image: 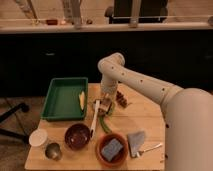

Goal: Place eraser in plastic cup

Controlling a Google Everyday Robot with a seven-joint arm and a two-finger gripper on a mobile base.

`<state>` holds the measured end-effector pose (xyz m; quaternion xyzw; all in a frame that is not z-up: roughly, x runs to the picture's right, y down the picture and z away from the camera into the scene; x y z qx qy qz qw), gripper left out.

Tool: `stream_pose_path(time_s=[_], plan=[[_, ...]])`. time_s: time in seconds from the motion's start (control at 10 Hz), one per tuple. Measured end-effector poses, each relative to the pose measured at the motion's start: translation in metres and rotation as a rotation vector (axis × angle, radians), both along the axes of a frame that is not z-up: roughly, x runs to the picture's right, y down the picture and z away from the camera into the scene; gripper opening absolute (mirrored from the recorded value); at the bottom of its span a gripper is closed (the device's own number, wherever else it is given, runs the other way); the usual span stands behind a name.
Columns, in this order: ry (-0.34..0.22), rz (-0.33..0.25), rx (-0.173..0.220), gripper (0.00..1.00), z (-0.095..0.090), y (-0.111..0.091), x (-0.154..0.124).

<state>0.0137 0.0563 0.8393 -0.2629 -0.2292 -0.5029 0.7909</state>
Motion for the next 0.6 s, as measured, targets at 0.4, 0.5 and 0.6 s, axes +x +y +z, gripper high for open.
stream_pose_path(time_s=[0.4, 0.5, 0.6], plan=[[0.009, 0.003, -0.026, 0.00, 0.011, 0.002, 0.006], [0.010, 0.007, -0.028, 0.00, 0.014, 0.001, 0.006], [0.012, 0.011, -0.033, 0.00, 0.017, 0.000, 0.006]])
